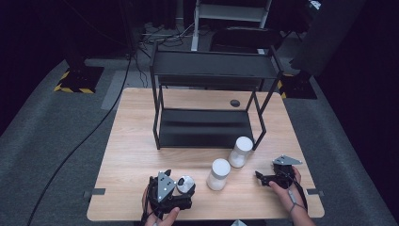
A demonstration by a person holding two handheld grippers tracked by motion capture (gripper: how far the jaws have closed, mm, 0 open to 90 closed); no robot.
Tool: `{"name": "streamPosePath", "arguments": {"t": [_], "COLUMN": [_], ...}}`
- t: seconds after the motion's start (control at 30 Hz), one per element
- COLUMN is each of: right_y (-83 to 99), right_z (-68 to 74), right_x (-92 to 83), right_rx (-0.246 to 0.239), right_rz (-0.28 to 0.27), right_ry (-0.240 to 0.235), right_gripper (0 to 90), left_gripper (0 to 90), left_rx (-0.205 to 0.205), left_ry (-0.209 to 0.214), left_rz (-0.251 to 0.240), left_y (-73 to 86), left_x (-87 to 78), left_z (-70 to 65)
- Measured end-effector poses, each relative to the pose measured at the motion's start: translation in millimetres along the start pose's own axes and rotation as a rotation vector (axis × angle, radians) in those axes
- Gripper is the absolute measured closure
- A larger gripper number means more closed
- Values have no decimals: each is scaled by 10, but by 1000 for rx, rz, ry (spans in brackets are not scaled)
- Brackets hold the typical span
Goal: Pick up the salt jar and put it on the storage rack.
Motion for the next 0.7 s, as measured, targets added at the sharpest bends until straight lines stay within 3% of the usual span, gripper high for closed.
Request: {"name": "streamPosePath", "arguments": {"t": [0.7], "right_y": [-1], "right_z": [0], "right_x": [1], "right_rx": [0], "right_rz": [0], "right_ry": [0], "right_gripper": [37], "left_gripper": [71], "left_rx": [7], "left_ry": [11], "left_rz": [86], "left_y": [132], "left_x": [198], "left_z": [-14]}}
Point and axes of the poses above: each handheld gripper's, and its own axes: x roughly forward along the jaws, y roughly out of its underside, z roughly to its left, the point moved 4 cm from there along x, roughly forward along the jaws, and after that the axes turned 3 degrees about x, right-handed, at the moved point
